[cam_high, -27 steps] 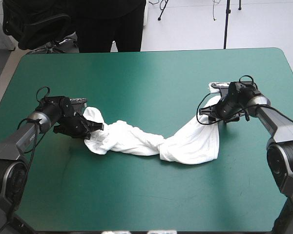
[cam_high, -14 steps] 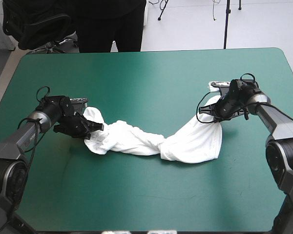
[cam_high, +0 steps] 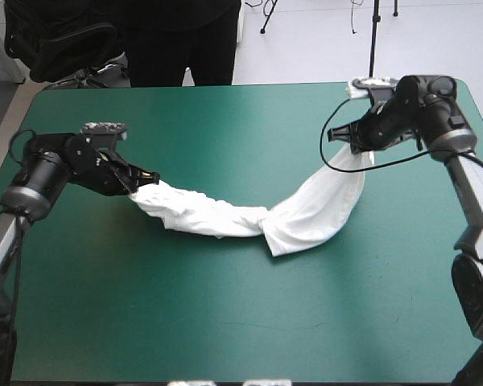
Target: Fold the cloth
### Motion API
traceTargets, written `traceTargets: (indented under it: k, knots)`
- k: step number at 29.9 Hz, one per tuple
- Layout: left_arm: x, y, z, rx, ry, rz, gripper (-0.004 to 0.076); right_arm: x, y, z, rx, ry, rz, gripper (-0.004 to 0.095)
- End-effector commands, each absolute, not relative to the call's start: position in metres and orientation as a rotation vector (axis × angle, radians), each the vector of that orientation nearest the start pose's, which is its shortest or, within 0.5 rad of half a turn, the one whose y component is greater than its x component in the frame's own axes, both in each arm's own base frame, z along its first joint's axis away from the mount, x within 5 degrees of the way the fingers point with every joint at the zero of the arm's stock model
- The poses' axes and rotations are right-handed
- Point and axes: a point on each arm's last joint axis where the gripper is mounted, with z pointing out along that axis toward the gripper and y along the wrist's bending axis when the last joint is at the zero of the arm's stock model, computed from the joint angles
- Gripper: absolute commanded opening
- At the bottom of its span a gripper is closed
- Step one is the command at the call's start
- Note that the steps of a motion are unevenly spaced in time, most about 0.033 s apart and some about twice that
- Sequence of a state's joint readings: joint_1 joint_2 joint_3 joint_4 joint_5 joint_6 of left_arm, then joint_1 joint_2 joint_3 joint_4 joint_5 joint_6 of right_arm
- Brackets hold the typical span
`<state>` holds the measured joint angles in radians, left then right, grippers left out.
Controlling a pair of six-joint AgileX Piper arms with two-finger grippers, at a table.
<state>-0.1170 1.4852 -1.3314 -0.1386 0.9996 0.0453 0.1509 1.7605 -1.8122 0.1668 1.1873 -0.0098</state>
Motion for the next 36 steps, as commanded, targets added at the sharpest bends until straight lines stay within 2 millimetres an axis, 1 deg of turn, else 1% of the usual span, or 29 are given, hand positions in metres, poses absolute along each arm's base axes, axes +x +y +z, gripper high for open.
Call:
traceTargets:
  k: [1, 2, 3, 5, 6, 7, 8, 9, 10, 11, 13, 15, 17, 21, 25, 28, 32, 36]
  knots:
    - [0.274, -0.043, 0.408, 0.162, 2.379, -0.212, -0.0009, 0.335, 0.065, 0.457, -0.176, 2.343, 0.292, -0.0017]
    - [0.265, -0.042, 0.426, 0.166, 2.316, -0.211, -0.0009, 0.325, 0.064, 0.475, -0.177, 2.281, 0.293, -0.0017]
    - [0.257, -0.041, 0.44, 0.166, 2.267, -0.212, -0.0009, 0.314, 0.062, 0.493, -0.178, 2.217, 0.294, -0.0017]
    - [0.237, -0.039, 0.475, 0.166, 2.142, -0.215, -0.0009, 0.294, 0.059, 0.524, -0.177, 2.096, 0.297, -0.0017]
    - [0.227, -0.038, 0.492, 0.167, 2.081, -0.215, -0.0009, 0.282, 0.057, 0.539, -0.176, 2.031, 0.298, -0.0017]
    - [0.221, -0.037, 0.502, 0.167, 2.045, -0.215, -0.0009, 0.271, 0.055, 0.552, -0.175, 1.977, 0.298, -0.0017]
    - [0.208, -0.036, 0.52, 0.167, 1.977, -0.214, -0.0009, 0.259, 0.053, 0.565, -0.175, 1.921, 0.299, -0.0017]
    - [0.198, -0.034, 0.534, 0.168, 1.926, -0.214, -0.0009, 0.249, 0.052, 0.575, -0.175, 1.88, 0.299, -0.0017]
    - [0.187, -0.033, 0.547, 0.169, 1.879, -0.214, -0.0009, 0.234, 0.05, 0.588, -0.175, 1.821, 0.305, -0.0017]
    - [0.177, -0.032, 0.559, 0.171, 1.838, -0.213, -0.0009, 0.225, 0.049, 0.595, -0.176, 1.785, 0.311, -0.0017]
    - [0.161, -0.03, 0.577, 0.173, 1.774, -0.212, -0.0009, 0.202, 0.046, 0.61, -0.178, 1.715, 0.316, -0.0017]
    - [0.145, -0.029, 0.59, 0.176, 1.723, -0.213, -0.0009, 0.184, 0.043, 0.619, -0.179, 1.673, 0.317, -0.0017]
    - [0.132, -0.027, 0.599, 0.179, 1.694, -0.212, -0.0009, 0.166, 0.041, 0.625, -0.181, 1.642, 0.319, -0.0017]
    - [0.112, -0.029, 0.602, 0.2, 1.683, -0.266, -0.0009, 0.137, 0.036, 0.632, -0.186, 1.603, 0.317, -0.0017]
    - [0.092, -0.03, 0.603, 0.217, 1.67, -0.301, -0.0009, 0.114, 0.033, 0.635, -0.193, 1.587, 0.321, -0.0017]
    - [0.079, -0.029, 0.604, 0.222, 1.65, -0.306, -0.0009, 0.101, 0.032, 0.634, -0.199, 1.581, 0.331, -0.0017]
    - [0.068, -0.03, 0.595, 0.246, 1.662, -0.334, -0.0009, 0.094, 0.033, 0.62, -0.208, 1.633, 0.355, -0.0017]
    - [0.065, -0.034, 0.573, 0.296, 1.765, -0.376, -0.0009, 0.095, 0.034, 0.594, -0.21, 1.74, 0.364, -0.0017]
